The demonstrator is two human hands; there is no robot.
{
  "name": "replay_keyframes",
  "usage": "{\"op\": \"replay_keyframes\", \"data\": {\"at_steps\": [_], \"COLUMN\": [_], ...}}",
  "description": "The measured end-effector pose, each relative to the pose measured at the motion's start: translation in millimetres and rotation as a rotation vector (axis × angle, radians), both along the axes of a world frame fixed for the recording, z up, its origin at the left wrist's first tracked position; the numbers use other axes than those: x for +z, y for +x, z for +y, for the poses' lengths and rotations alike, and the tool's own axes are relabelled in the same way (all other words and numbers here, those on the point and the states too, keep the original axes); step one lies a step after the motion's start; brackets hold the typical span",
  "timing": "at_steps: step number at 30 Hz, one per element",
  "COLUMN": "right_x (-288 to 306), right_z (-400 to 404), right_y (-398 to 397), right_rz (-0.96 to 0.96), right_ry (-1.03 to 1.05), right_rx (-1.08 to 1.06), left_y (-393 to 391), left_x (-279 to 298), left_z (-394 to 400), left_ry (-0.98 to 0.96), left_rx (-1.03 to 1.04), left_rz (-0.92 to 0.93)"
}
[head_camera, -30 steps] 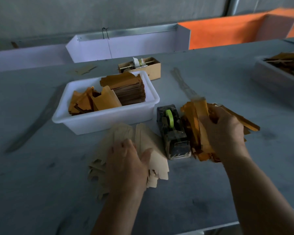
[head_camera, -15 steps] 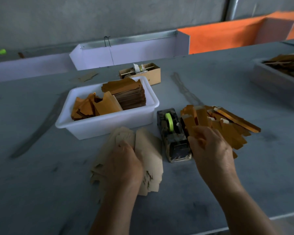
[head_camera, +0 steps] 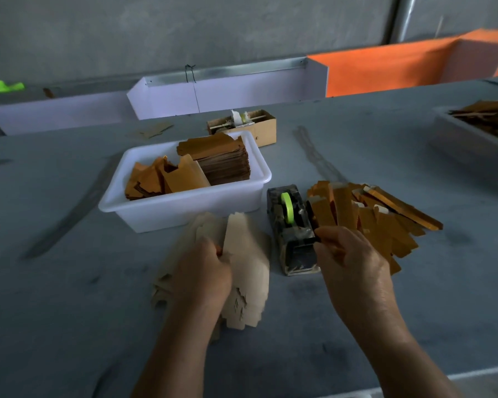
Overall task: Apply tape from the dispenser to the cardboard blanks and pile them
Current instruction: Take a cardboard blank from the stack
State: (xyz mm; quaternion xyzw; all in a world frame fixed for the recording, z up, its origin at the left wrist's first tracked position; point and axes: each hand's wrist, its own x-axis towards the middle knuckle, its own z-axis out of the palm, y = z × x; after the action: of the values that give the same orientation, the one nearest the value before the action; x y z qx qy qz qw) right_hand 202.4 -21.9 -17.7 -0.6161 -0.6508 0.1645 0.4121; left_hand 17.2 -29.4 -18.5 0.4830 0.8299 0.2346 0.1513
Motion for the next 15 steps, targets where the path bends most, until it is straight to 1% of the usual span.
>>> {"op": "replay_keyframes", "data": {"at_steps": [4,8,10,15], "right_x": [3,9,11,16], "right_z": [7,14,15,12], "right_y": [-2,-10,-15,-25], "right_rz": [-0.004,0.003,-0.009,-0.034], "right_ry": [0.015,0.031,0.052,0.064], "right_rx": [0.039,0.054,0.069,0.124], "left_y": [-6,-13,-16,-17], "left_x": [0,-2,-1,3], "left_z": [-1,-4,-6,-11], "left_ry": [0.010,0.076,0.118,0.193], "left_rx": [-0.040,-0.054,-0.030,0.048], "left_rz": [-0.008,-0.110,-0.156,-0.155]}}
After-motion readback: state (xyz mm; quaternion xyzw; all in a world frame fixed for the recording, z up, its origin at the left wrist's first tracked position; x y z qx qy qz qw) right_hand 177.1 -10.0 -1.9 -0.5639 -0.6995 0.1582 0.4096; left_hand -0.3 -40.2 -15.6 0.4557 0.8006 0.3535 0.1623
